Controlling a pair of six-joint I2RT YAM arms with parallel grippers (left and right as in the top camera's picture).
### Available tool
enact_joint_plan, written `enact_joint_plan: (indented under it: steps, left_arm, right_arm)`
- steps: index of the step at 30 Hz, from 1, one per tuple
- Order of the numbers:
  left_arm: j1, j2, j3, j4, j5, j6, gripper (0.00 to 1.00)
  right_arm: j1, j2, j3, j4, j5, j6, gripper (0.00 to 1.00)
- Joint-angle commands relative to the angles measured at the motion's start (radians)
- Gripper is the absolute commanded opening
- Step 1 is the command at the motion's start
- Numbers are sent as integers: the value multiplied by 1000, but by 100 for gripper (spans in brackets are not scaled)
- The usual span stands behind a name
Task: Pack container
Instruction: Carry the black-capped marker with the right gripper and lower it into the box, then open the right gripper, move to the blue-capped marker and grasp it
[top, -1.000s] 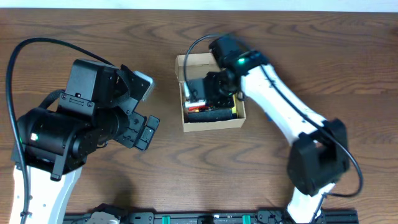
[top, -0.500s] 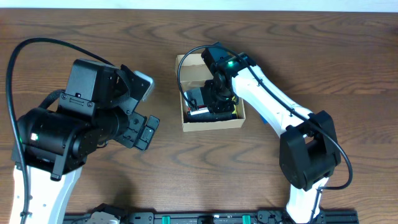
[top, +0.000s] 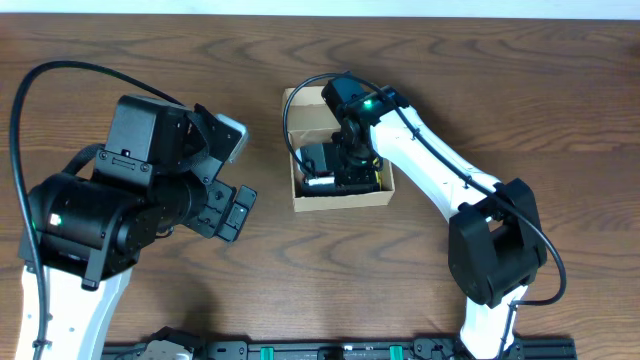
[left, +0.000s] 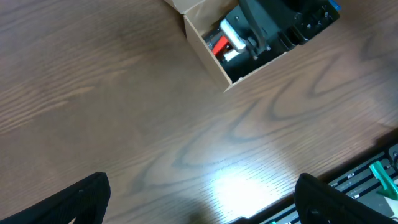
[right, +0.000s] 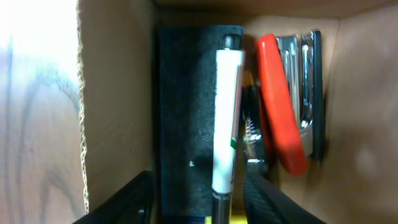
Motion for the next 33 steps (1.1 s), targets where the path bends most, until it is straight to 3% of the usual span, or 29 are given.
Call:
enact_joint_plan:
  steps: [1,11,12,13,16,22,27,33]
  left_arm:
    - [2,0,-3,-4,7,-12,95]
    - [2,0,-3,-4,7,-12,95]
    - [2,0,-3,-4,8,-12,95]
    - [2,0,-3,-4,8,-12,95]
    - [2,0,-3,-4,8,-12,95]
    - [2,0,-3,-4,7,-12,95]
    - [2,0,-3,-4,8,-12,95]
    - [2,0,-3,-4,7,-12,95]
  right_arm:
    - [9,-33,49,-1,-5,135,50]
    - [-75,-194,174,19,-5,458,53]
    - [-99,-206,174,28,-5,494,58]
    - [-123,-215,174,34,-5,531,74]
    - [-202,-221,174,35,-5,626,99]
    - [-341,-221,166,-2,-64,752,99]
    - [-416,-221,125,-10,-89,746,99]
    - [-470,-220,-44,93,-80,747,99]
